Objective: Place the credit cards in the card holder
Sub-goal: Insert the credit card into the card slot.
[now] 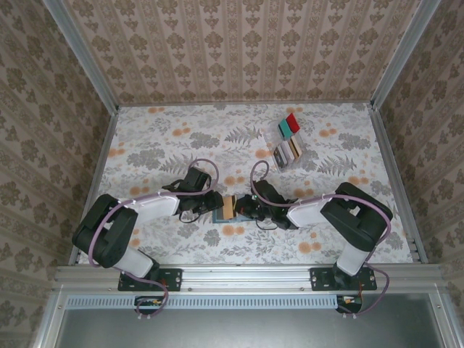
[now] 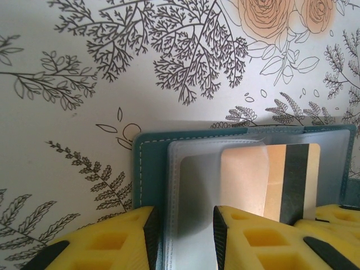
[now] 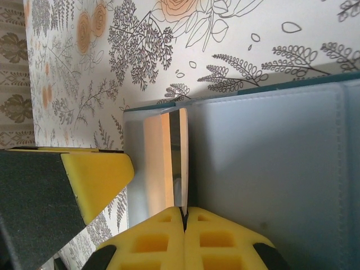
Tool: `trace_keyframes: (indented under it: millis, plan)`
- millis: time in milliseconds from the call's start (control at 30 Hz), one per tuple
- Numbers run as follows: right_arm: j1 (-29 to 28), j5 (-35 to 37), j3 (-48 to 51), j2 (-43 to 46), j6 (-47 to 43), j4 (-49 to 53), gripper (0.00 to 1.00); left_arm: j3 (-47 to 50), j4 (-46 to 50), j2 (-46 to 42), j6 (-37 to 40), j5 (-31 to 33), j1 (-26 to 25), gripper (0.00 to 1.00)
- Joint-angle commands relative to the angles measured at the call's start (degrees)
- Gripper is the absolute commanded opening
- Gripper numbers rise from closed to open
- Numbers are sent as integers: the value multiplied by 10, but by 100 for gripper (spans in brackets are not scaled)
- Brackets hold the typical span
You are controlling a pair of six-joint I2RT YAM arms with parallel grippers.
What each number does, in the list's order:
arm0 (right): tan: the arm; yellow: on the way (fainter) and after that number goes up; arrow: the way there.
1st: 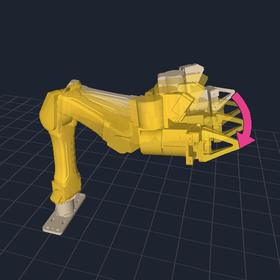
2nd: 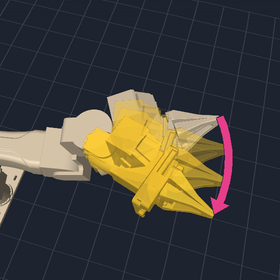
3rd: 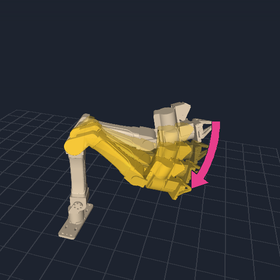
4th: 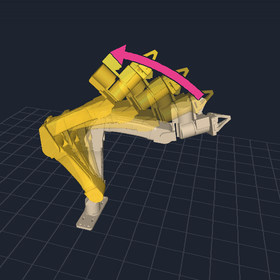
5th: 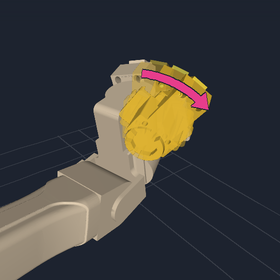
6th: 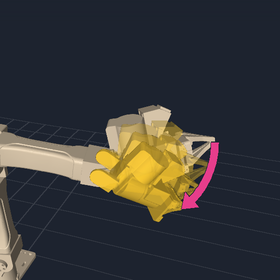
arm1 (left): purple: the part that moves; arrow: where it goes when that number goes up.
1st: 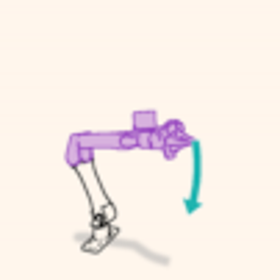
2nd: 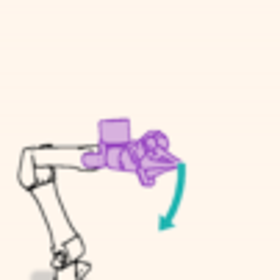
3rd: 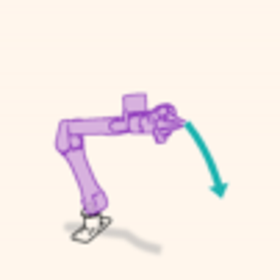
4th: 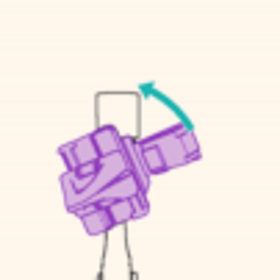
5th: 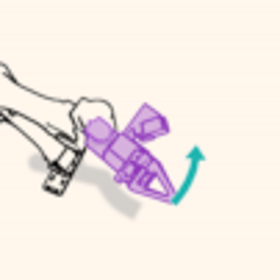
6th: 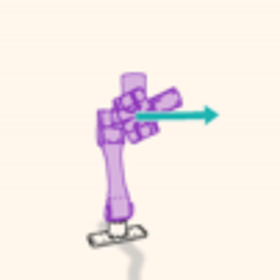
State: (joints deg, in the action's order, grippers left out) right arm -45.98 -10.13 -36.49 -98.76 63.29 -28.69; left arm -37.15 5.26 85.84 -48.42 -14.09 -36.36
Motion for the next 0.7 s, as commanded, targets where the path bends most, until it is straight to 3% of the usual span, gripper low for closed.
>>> trace_keyframes:
  millis: [0,300,467,567,667]
  plan:
    - [-11,-18,-21,-20,-4,47,3,4,5,12,-11,-2,-9,34]
    - [-12,17,-62,16,-47,170,27,5,9,6,-8,4,-9,34]
    - [-12,19,-83,12,-64,203,28,4,12,2,-8,4,-9,33]
    - [-13,11,-94,2,-70,208,16,7,9,1,-9,5,-9,33]
    - [-14,4,-107,-8,-76,216,15,8,7,-3,-11,5,-9,34]
